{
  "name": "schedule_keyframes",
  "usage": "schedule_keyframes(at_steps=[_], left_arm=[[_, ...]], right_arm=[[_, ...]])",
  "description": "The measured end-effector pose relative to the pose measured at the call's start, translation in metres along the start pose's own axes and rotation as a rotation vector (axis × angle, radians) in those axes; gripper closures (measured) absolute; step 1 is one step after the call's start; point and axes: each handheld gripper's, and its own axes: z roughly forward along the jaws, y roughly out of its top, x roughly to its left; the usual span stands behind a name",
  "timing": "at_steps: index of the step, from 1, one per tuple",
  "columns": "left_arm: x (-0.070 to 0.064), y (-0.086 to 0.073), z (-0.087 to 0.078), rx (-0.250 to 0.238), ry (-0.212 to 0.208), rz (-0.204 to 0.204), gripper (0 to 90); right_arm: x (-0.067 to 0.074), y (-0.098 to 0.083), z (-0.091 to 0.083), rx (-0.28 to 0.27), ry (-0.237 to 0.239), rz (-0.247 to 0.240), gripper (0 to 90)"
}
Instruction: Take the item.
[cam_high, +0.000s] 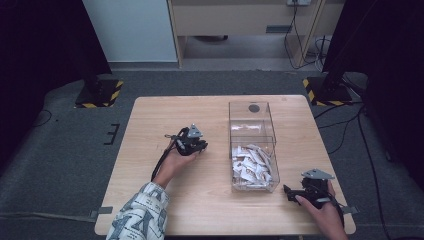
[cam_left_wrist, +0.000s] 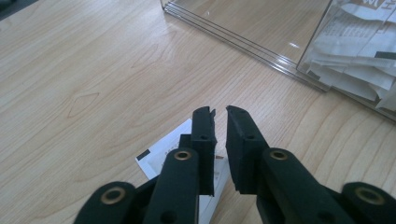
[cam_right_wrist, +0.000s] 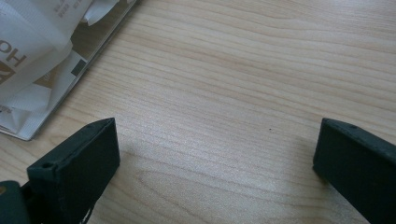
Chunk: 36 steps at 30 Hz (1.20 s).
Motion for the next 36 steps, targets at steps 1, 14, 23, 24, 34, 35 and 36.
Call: schedule_keyframes(at_steps=[1,14,23,24,34,35,36], left_arm=[[0.000,0.000,0.000,-0.002,0.003,0.000,78.3],[-0.006,0.004,0.000,0.002,0.037,-0.015,51.5],[-0.013,0.008,-0.001,-0.019,0.028,0.001,31.4],[-0.014,0.008,0.000,-0.021,0.024,0.000,29.3],[-0.019,0.010,-0.004,-0.024,-0.007,-0.001,7.6],[-0.020,0.011,-0.005,-0.025,-0.010,-0.001,7.0],[-0.020,0.011,-0.006,-0.025,-0.011,0.001,6.5]], right_arm=[[0.000,0.000,0.000,0.000,0.000,0.000,0.8],[0.000,0.000,0.000,0.000,0.000,0.000,0.8],[0.000,0.000,0.000,0.000,0.000,0.000,0.8],[0.000,0.000,0.000,0.000,0.000,-0.001,0.8],[0.000,0.000,0.000,0.000,0.000,-0.001,0.8],[0.000,0.000,0.000,0.000,0.000,0.000,0.8],[0.000,0.000,0.000,0.000,0.000,0.000,0.8]])
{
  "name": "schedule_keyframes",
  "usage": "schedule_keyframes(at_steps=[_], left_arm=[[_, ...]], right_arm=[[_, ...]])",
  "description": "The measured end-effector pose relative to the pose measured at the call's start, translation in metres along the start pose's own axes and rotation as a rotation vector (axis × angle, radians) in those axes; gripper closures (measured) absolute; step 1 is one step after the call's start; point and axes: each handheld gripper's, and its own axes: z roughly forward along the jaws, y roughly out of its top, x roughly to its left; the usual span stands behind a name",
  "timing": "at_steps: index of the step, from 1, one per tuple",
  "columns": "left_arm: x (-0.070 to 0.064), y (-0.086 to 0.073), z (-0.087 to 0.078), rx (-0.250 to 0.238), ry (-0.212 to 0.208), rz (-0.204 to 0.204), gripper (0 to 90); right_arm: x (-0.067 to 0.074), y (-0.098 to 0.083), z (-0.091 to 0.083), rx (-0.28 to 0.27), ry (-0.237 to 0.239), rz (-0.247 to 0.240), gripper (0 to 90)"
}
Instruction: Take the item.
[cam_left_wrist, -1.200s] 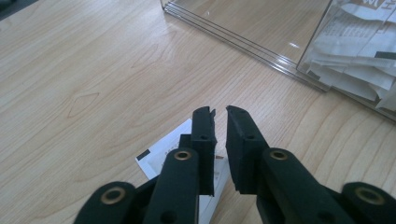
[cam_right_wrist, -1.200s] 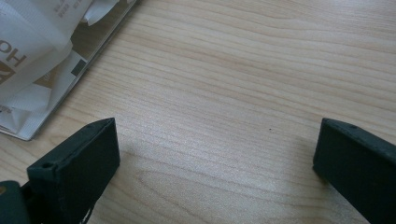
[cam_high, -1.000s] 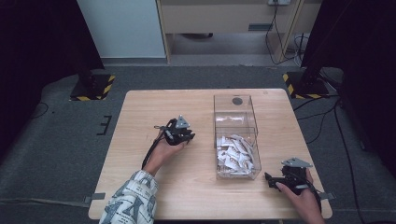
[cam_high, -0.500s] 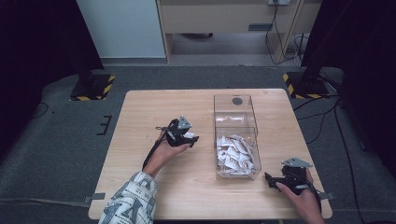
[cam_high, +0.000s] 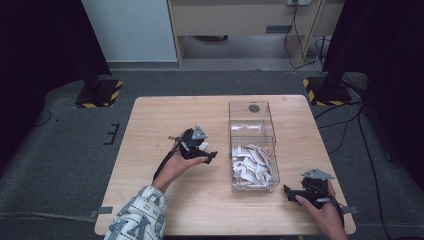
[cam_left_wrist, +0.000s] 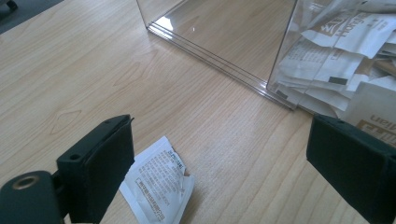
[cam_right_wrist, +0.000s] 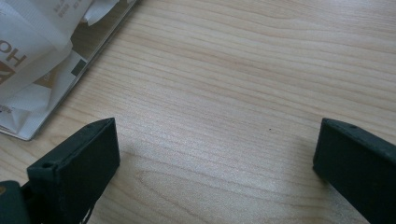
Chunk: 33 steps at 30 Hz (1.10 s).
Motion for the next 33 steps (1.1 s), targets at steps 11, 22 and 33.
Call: schedule_keyframes(at_steps=[11,22,33], left_arm=[[-0.008,0.000,-0.016,-0.017,-0.012,0.019,4.7],[-0.014,-0.006,-0.029,-0.021,-0.018,0.023,4.8],[-0.016,-0.024,-0.047,-0.018,-0.016,0.015,4.9]], right_arm=[[0.000,0.000,0.000,0.001,0.000,0.001,0.8],[0.000,0.000,0.000,0.000,0.000,-0.001,0.8],[0.000,0.000,0.000,0.000,0.000,-0.001,0.8]])
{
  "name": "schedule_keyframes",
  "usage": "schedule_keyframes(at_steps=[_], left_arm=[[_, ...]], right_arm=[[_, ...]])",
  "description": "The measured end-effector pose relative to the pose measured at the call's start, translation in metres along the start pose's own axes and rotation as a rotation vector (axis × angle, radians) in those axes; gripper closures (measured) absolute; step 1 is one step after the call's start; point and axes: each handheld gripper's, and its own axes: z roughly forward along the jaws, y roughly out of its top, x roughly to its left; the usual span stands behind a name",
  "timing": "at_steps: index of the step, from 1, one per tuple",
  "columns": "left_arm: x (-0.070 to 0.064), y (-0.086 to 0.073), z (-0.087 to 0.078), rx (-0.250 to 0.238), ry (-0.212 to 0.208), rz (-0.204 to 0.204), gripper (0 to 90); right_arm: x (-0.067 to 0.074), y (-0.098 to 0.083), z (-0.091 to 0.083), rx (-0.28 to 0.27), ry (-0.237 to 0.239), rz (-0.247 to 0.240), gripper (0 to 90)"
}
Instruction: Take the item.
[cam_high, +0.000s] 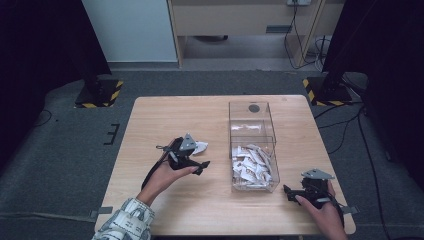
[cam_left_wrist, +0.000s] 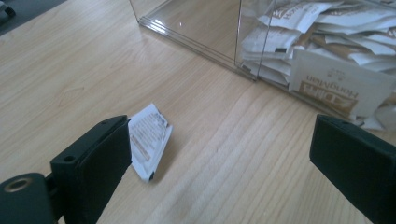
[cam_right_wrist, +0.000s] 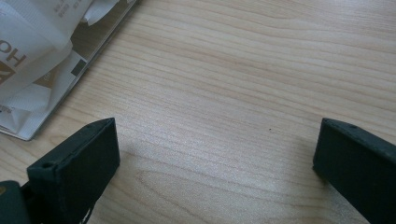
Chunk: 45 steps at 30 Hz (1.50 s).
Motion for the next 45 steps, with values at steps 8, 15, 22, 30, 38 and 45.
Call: schedule_keyframes(at_steps=[8,15,22,30,38,45], left_arm=[[0.000,-0.025,-0.012,0.004,0.002,-0.025,5.0],[0.003,-0.050,-0.025,0.015,0.015,-0.066,5.0],[0.017,-0.080,-0.046,0.034,0.054,-0.134,4.9],[0.036,-0.109,-0.059,0.078,0.113,-0.190,4.7],[0.044,-0.129,-0.053,0.105,0.145,-0.206,1.6],[0.044,-0.129,-0.053,0.104,0.145,-0.206,1.3]], right_arm=[[0.000,0.000,0.000,0.000,0.000,0.000,0.8],[0.000,0.000,0.000,0.000,0.000,0.000,0.8],[0.000,0.000,0.000,0.000,0.000,0.000,0.8],[0.000,0.000,0.000,0.000,0.000,0.000,0.8],[0.000,0.000,0.000,0.000,0.001,-0.001,0.8],[0.000,0.000,0.000,0.000,0.000,0.000,0.8]])
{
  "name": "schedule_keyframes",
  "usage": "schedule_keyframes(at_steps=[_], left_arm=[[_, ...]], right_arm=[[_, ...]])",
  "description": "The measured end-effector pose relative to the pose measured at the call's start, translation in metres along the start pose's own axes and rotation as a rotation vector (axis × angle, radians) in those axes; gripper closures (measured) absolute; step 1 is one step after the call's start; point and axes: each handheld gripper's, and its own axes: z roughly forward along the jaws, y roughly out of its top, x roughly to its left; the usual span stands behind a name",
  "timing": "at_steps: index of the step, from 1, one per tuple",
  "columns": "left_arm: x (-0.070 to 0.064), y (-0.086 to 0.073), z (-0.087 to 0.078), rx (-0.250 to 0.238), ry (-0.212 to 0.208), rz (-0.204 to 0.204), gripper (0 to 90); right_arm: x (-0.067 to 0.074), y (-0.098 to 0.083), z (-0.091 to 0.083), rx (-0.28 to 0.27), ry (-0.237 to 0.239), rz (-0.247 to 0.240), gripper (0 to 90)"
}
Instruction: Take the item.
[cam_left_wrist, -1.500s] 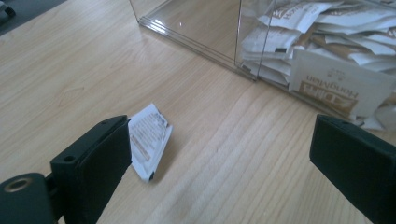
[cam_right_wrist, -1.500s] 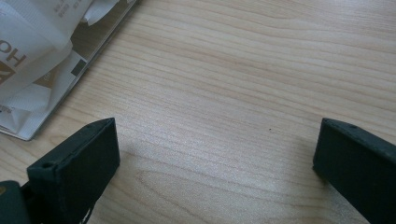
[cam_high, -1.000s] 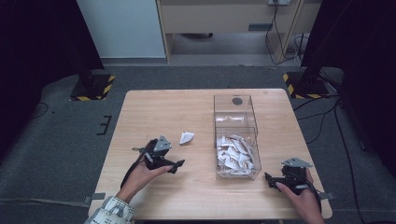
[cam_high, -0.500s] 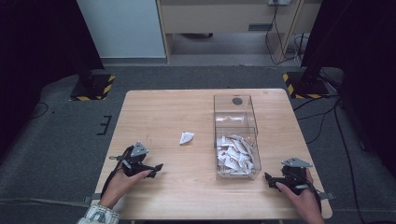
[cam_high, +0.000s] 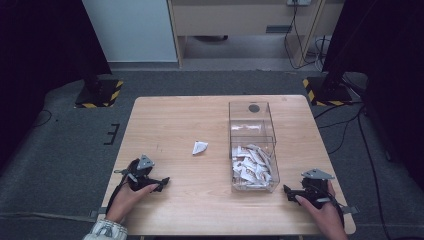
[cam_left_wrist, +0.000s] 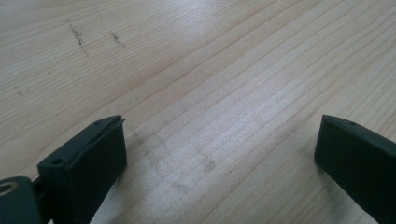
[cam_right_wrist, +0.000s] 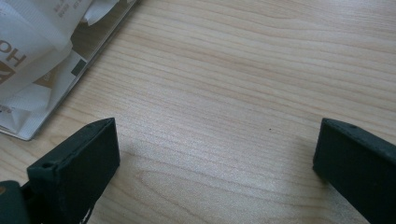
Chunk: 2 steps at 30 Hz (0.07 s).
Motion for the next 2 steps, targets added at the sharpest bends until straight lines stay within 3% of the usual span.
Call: schedule_keyframes(at_steps=[2], left_arm=[[-0.0001,0.0001,0.0001,0.000,0.001,-0.001,1.3]], right_arm=[[0.0000,0.0001,0.0000,0.000,0.000,0.000,0.8]])
